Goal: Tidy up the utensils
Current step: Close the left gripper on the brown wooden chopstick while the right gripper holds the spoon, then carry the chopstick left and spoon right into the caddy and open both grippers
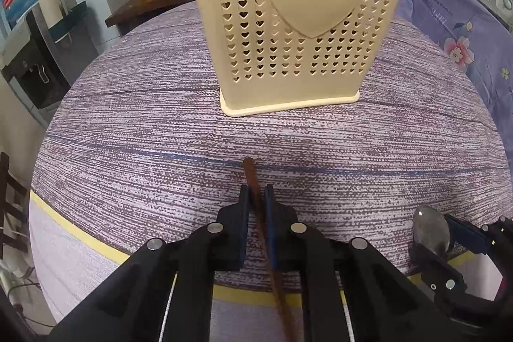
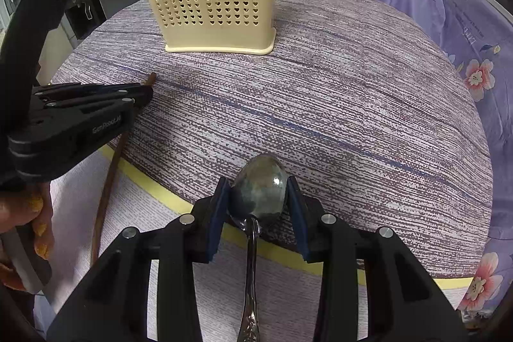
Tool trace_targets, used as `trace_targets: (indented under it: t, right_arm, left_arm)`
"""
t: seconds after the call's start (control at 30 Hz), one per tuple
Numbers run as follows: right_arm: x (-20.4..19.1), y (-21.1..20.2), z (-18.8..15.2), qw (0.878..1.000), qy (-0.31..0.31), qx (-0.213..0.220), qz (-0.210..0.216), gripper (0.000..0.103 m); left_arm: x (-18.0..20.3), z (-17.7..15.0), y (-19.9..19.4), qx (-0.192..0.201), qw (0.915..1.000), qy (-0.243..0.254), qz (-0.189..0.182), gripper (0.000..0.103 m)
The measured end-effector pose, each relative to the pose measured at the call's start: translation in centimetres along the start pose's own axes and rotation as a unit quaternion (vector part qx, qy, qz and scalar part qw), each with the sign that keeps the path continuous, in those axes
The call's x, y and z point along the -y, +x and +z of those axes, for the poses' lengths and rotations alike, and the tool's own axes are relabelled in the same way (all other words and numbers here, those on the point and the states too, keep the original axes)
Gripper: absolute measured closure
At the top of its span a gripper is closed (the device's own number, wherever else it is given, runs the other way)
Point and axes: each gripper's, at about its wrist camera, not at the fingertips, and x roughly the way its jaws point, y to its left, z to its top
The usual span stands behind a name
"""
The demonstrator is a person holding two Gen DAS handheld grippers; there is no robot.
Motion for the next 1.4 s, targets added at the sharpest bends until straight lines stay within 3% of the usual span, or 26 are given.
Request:
trace_targets:
  t: [0.17, 0.37, 0.5, 0.73, 1.13, 1.4]
  right_arm:
    - [0.2, -0.7, -0.1, 0.999, 0.008, 0.026, 0.021, 0.066]
    - [0.8, -4.0, 0.6, 0.994, 0.026, 0.087, 0.064, 0.066]
    - [1.3, -7.0, 1.0, 0.987, 0.032, 0.132, 0.083, 0.066]
    - [1.4, -11.0, 1.3, 0.978, 0.029, 0.182, 0.095, 0.066]
    - [0.6, -12.9, 0.3, 0.968, 0.041, 0.220, 0.117, 0.066]
    - [0.3, -12.9, 1.8, 0.962, 0.025, 0.239, 0.130, 0.066]
  left_arm:
    - [-0.2, 0.3, -0.5, 0.011, 0.9999, -0.006, -0.011, 0.095]
    - [-1.5, 1.3, -5.6, 0.075, 0.9960, -0.024, -0.041, 0.095]
    - [-2.9, 1.8, -11.2, 0.147, 0.9870, -0.031, -0.057, 0.095]
    - [-4.6, 2.0, -17.5, 0.225, 0.9707, -0.034, -0.077, 0.095]
    - [-5.5, 1.4, -18.5, 0.248, 0.9644, -0.035, -0.085, 0.095]
    - [-6.0, 2.3, -20.1, 0.261, 0.9593, -0.038, -0.101, 0.095]
